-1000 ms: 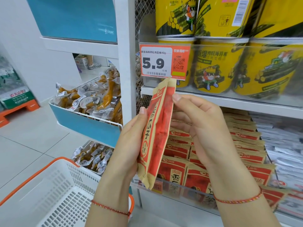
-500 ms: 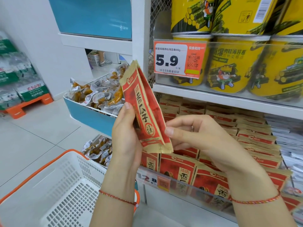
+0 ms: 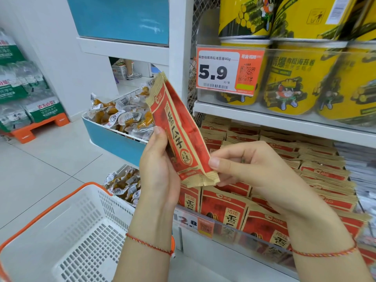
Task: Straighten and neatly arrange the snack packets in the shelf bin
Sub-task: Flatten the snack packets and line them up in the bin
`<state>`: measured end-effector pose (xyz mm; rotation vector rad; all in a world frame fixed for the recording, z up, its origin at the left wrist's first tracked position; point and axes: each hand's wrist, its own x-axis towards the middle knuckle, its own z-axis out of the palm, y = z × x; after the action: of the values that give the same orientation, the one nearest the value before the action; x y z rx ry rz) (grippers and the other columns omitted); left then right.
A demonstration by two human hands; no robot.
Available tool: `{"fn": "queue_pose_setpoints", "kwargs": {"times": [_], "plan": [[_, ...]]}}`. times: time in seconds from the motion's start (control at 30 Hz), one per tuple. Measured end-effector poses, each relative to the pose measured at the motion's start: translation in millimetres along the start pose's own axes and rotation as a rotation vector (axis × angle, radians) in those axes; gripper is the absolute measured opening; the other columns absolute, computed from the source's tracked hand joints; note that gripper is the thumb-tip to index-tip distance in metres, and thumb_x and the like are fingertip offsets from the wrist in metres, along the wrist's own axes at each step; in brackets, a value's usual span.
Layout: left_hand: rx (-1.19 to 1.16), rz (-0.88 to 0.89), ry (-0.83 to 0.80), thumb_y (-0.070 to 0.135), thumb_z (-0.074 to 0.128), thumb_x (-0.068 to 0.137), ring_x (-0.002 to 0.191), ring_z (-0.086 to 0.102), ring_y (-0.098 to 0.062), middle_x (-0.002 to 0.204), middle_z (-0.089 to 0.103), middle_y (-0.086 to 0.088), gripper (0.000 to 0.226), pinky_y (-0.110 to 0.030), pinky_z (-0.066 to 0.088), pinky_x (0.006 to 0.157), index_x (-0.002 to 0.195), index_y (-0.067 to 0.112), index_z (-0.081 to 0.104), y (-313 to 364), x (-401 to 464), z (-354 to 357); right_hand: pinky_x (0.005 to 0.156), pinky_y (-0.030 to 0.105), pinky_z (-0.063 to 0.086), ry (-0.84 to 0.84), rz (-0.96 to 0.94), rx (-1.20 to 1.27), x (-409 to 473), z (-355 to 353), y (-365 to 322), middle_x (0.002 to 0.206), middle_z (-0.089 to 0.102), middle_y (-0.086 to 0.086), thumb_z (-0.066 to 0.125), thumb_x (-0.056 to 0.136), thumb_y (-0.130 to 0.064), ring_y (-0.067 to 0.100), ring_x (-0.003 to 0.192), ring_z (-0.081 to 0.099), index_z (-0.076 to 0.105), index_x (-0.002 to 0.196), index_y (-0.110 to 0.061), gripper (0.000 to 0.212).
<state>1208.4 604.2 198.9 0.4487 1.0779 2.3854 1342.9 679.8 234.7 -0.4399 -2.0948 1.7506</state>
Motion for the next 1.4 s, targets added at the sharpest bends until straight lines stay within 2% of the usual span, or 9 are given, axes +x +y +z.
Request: {"fn": "queue_pose_setpoints", "kwargs": {"times": [0.13, 0.23, 0.37, 0.57, 0.77, 0.87, 1.03, 1.2, 1.4], "plan": [[-0.002, 0.023, 0.032, 0.031, 0.043, 0.102, 0.077, 0.069, -0.011, 0.089, 0.071, 0.001, 0.029, -0.029, 0.058, 0.065, 0.112, 0.015, 0.064, 0, -1, 3, 0.063, 0.020, 0.056, 0.096, 0.007, -0.044, 1, -2, 1, 0.079, 0.076, 0.004, 0.064, 0.083, -0.024, 0.012, 0.068, 0.072, 0.076, 0.089, -0.014, 0.017], [-0.001, 0.055, 0.096, 0.029, 0.047, 0.102, 0.076, 0.071, -0.012, 0.087, 0.073, 0.002, 0.023, -0.030, 0.058, 0.063, 0.111, 0.014, 0.062, 1, -1, 3, 0.071, 0.024, 0.059, 0.147, 0.031, -0.092, 1, 0, 1, 0.077, 0.076, -0.004, 0.069, 0.070, -0.039, 0.013, 0.072, 0.073, 0.075, 0.086, -0.025, 0.023], [0.060, 0.064, 0.076, 0.028, 0.048, 0.101, 0.080, 0.072, -0.016, 0.093, 0.074, -0.001, 0.029, -0.034, 0.061, 0.069, 0.122, 0.010, 0.057, 3, -4, 6, 0.064, 0.017, 0.056, 0.213, 0.032, -0.084, 5, 2, 6, 0.073, 0.075, -0.006, 0.070, 0.082, -0.024, 0.008, 0.068, 0.071, 0.074, 0.085, -0.027, 0.005], [0.007, 0.008, -0.101, 0.044, 0.035, 0.101, 0.119, 0.060, -0.034, 0.123, 0.066, -0.014, 0.047, -0.055, 0.045, 0.104, 0.125, 0.014, 0.062, 10, -8, 5, 0.057, 0.016, 0.054, 0.214, 0.087, 0.140, 7, -4, 10, 0.075, 0.075, 0.006, 0.067, 0.076, -0.023, 0.009, 0.061, 0.069, 0.076, 0.083, -0.017, 0.013], [-0.031, -0.011, -0.225, 0.053, 0.055, 0.087, 0.105, 0.061, -0.028, 0.111, 0.067, -0.010, 0.056, -0.044, 0.052, 0.093, 0.127, 0.014, 0.060, 14, -15, 10, 0.059, 0.018, 0.055, 0.113, 0.133, 0.136, 7, -4, 12, 0.081, 0.075, 0.009, 0.067, 0.072, -0.028, 0.012, 0.066, 0.070, 0.078, 0.084, -0.011, 0.023], [0.052, 0.058, -0.235, 0.051, 0.071, 0.077, 0.108, 0.063, -0.021, 0.121, 0.065, -0.006, 0.074, -0.036, 0.055, 0.088, 0.140, 0.017, 0.050, 16, -13, 6, 0.072, 0.021, 0.058, 0.237, 0.052, -0.066, 8, -5, 13, 0.082, 0.076, -0.002, 0.065, 0.083, -0.031, 0.010, 0.081, 0.071, 0.077, 0.083, -0.016, 0.020], [0.376, 0.047, -0.498, 0.046, 0.072, 0.075, 0.119, 0.061, -0.033, 0.132, 0.062, -0.009, 0.064, -0.057, 0.045, 0.101, 0.135, 0.030, 0.055, 18, -11, -3, 0.091, 0.042, 0.054, 0.503, -0.200, -0.011, -2, -10, -2, 0.086, 0.075, -0.003, 0.064, 0.069, -0.049, 0.015, 0.090, 0.069, 0.075, 0.075, -0.020, 0.032], [0.560, 0.087, -0.624, 0.048, 0.065, 0.079, 0.113, 0.065, -0.020, 0.123, 0.068, 0.002, 0.053, -0.042, 0.053, 0.096, 0.131, 0.036, 0.061, 13, -18, 4, 0.077, 0.021, 0.055, 0.509, -0.337, 0.095, -1, -4, -5, 0.073, 0.072, -0.006, 0.071, 0.075, -0.039, 0.005, 0.074, 0.066, 0.073, 0.073, -0.020, 0.019], [0.630, 0.087, -0.637, 0.045, 0.069, 0.077, 0.118, 0.062, -0.014, 0.128, 0.064, 0.005, 0.051, -0.038, 0.050, 0.099, 0.127, 0.035, 0.065, 12, -18, 6, 0.077, 0.024, 0.054, 0.502, -0.354, 0.135, 2, -5, 1, 0.072, 0.070, -0.003, 0.065, 0.079, -0.031, 0.008, 0.072, 0.065, 0.068, 0.074, -0.012, 0.020]]}}
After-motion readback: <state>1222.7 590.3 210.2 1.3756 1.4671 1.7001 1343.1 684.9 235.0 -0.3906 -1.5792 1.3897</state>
